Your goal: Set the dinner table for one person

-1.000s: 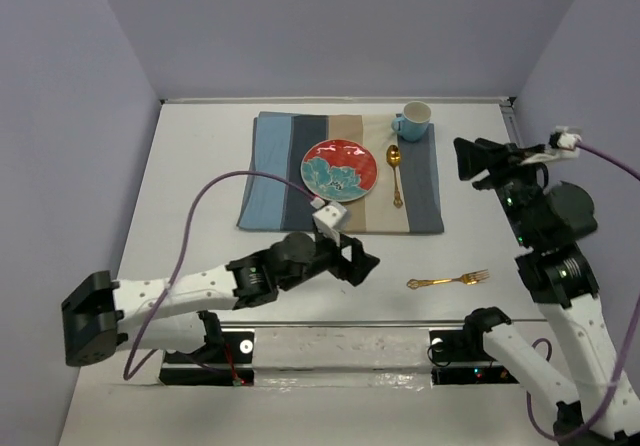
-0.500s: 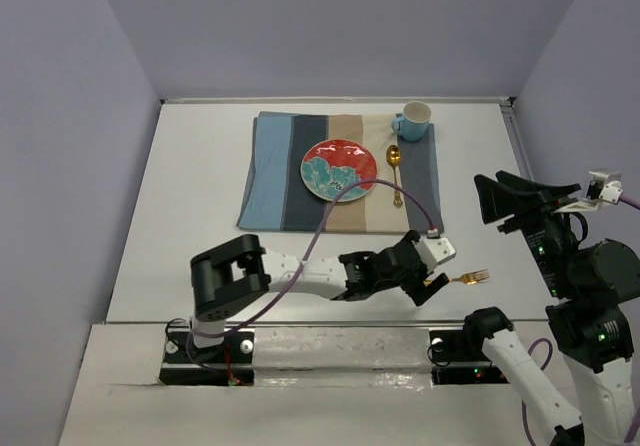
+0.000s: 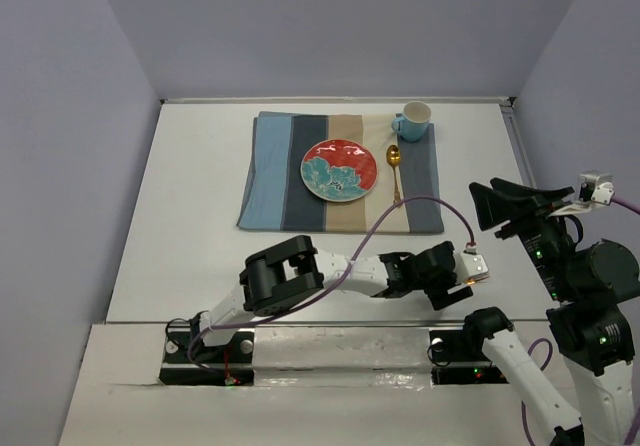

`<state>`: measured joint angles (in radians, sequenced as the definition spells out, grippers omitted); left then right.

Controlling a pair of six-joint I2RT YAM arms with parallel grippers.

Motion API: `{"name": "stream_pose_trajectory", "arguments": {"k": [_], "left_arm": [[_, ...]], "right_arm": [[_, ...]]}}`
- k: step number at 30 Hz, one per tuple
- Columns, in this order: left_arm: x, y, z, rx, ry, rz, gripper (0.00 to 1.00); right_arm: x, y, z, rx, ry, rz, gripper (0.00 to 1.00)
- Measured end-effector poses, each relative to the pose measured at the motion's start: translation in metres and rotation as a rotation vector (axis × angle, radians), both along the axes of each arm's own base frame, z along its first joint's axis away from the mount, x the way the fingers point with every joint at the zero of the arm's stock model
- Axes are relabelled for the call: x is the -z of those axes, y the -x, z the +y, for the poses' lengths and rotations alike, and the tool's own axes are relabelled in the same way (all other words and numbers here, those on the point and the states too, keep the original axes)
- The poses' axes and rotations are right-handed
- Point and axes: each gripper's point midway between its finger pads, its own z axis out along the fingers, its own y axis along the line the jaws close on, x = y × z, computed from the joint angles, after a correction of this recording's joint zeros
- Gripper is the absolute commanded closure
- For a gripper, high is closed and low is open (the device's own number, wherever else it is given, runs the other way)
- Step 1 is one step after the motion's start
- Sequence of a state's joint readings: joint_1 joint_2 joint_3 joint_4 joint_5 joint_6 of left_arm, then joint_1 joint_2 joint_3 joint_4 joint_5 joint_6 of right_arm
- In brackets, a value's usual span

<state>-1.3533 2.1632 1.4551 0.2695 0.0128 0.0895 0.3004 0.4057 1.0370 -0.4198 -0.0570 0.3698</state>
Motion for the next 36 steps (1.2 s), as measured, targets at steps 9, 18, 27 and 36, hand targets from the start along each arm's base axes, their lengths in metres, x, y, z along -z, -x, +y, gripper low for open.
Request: {"name": "stream_pose_trajectory", "arguments": {"k": [9,18,27,36], "left_arm": [[0.021,-0.003,-0.014,0.024,-0.036,-0.013,0.23],[0.023,-0.006,-0.014,-0.002,-0.045,-0.050,0.73],[0.025,-0.014,-0.009,-0.043,-0.025,-0.102,1.00],[0.011,-0.023,0.053,-0.184,-0.049,-0.121,1.00]], "right_arm": [[0.003,-0.001,0.001,-0.005,0.008,0.006,0.42],[0.003,-0.001,0.000,0.000,0.010,0.005,0.43],[0.004,-0.004,-0.004,0.026,0.014,0.009,0.44],[0.007,-0.002,-0.013,0.070,0.015,0.012,0.44]]}}
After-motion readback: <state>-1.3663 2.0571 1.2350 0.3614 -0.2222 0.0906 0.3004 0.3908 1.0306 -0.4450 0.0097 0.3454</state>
